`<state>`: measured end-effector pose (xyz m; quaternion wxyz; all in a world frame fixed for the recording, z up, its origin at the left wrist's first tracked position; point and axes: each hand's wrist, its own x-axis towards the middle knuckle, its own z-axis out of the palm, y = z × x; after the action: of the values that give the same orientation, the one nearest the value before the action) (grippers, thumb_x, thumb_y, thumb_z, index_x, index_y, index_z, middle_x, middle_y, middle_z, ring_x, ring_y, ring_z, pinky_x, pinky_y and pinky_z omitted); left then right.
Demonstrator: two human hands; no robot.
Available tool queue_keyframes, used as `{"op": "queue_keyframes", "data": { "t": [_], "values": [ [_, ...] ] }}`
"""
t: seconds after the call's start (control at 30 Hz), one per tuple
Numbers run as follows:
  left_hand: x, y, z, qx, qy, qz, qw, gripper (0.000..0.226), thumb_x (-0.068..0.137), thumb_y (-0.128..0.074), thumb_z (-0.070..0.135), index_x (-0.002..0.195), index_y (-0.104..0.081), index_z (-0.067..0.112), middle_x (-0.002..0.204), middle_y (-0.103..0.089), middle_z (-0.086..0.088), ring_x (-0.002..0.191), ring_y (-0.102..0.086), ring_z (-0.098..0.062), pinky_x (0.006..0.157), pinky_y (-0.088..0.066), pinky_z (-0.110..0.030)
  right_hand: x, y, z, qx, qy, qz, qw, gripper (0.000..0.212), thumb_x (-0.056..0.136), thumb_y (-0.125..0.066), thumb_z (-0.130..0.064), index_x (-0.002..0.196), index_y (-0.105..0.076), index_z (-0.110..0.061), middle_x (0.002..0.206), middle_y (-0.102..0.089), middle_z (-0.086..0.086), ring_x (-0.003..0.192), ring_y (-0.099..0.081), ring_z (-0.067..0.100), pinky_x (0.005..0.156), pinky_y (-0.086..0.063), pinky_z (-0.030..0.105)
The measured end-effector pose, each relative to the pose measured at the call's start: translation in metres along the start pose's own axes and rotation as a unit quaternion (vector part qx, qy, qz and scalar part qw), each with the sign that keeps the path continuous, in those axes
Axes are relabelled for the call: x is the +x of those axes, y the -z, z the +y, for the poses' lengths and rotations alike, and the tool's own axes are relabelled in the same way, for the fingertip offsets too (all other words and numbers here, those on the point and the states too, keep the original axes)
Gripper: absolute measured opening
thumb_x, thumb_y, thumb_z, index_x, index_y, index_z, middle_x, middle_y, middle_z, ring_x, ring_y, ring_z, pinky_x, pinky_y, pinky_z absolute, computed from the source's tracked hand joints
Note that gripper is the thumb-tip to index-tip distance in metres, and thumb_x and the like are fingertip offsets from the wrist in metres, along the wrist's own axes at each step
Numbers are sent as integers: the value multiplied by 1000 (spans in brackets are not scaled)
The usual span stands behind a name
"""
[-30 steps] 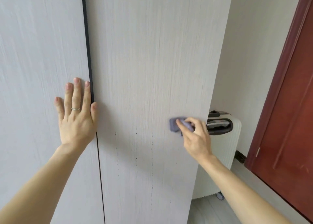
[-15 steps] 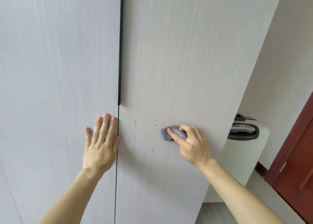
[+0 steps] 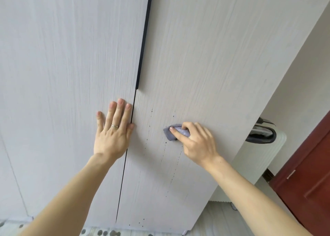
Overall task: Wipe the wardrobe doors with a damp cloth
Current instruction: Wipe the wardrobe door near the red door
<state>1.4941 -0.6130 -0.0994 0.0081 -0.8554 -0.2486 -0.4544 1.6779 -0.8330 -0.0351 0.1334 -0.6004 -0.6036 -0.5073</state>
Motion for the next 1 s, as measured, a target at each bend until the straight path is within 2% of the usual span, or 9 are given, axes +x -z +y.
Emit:
{"op": "queue_keyframes", "data": {
  "t": [0.23, 0.3, 0.43, 0.5, 0.6, 0.67, 0.73, 0.87, 1.0],
  "values": [
    [1, -3, -2, 30, -17, 28, 999, 63, 107, -22, 41, 161, 7, 25, 168, 15, 5, 155, 14, -18, 122, 18, -46, 94, 30, 36, 2, -230, 163, 959, 39, 91, -59, -11, 122, -72, -30, 102, -58, 10, 78, -59, 31, 57, -48, 39],
    [2, -3, -3, 35, -20, 39, 998, 64, 107, -23, 41, 161, 5, 24, 169, 14, 5, 155, 13, -18, 122, 17, -47, 78, 15, 26, -3, -181, 155, 971, 40, 91, -60, -8, 124, -71, -28, 102, -58, 10, 77, -57, 31, 57, -48, 39],
    [2, 0, 0, 29, -15, 43, 999, 62, 107, -24, 39, 161, -1, 21, 169, 11, 4, 155, 11, -18, 123, 14, -49, 12, -13, -11, -7, 13, 14, 1000, 49, 80, -61, -1, 119, -73, -28, 102, -57, 3, 71, -54, 29, 57, -42, 35],
    [0, 0, 0, 18, -19, 38, 999, 61, 107, -24, 39, 162, -4, 20, 170, 8, 3, 156, 9, -19, 123, 10, -52, 12, -11, -14, -23, 54, -25, 998, 54, 72, -60, 0, 115, -74, -29, 99, -60, 1, 68, -53, 27, 58, -35, 33],
    [0, 5, -4, 12, -30, 24, 999, 60, 108, -22, 40, 162, -4, 21, 170, 8, 4, 156, 9, -19, 122, 0, -58, 60, 8, -2, -31, -43, 42, 998, 43, 84, -62, -8, 118, -74, -32, 97, -65, 5, 75, -55, 30, 61, -38, 36],
    [0, 6, -4, 10, -33, 21, 999, 60, 108, -23, 39, 162, -3, 21, 169, 9, 4, 156, 10, -19, 122, -1, -59, 94, 20, 13, -14, -150, 113, 982, 39, 88, -63, -10, 119, -74, -32, 99, -63, 7, 79, -55, 31, 64, -42, 38],
    [-1, 4, -3, 13, -30, 25, 999, 61, 108, -25, 37, 162, -3, 21, 169, 10, 4, 156, 10, -19, 123, 2, -57, 102, 16, 12, -13, -183, 145, 972, 42, 87, -63, -6, 120, -73, -29, 99, -61, 10, 78, -56, 31, 64, -43, 38],
    [-1, 2, -5, 22, -33, 42, 998, 62, 107, -30, 37, 162, -7, 21, 170, 6, 3, 156, 7, -20, 124, 9, -50, 58, -12, -16, 4, -59, 80, 995, 45, 84, -61, -4, 121, -73, -28, 97, -62, 9, 74, -57, 33, 61, -41, 38],
    [-4, 8, -9, 36, -53, 47, 997, 63, 105, -35, 37, 162, -13, 20, 170, -2, 1, 157, 0, -22, 123, -6, -56, 47, -11, -27, -4, 1, 5, 1000, 47, 78, -60, -6, 115, -75, -32, 95, -64, 3, 72, -57, 30, 61, -35, 35]
  ]
}}
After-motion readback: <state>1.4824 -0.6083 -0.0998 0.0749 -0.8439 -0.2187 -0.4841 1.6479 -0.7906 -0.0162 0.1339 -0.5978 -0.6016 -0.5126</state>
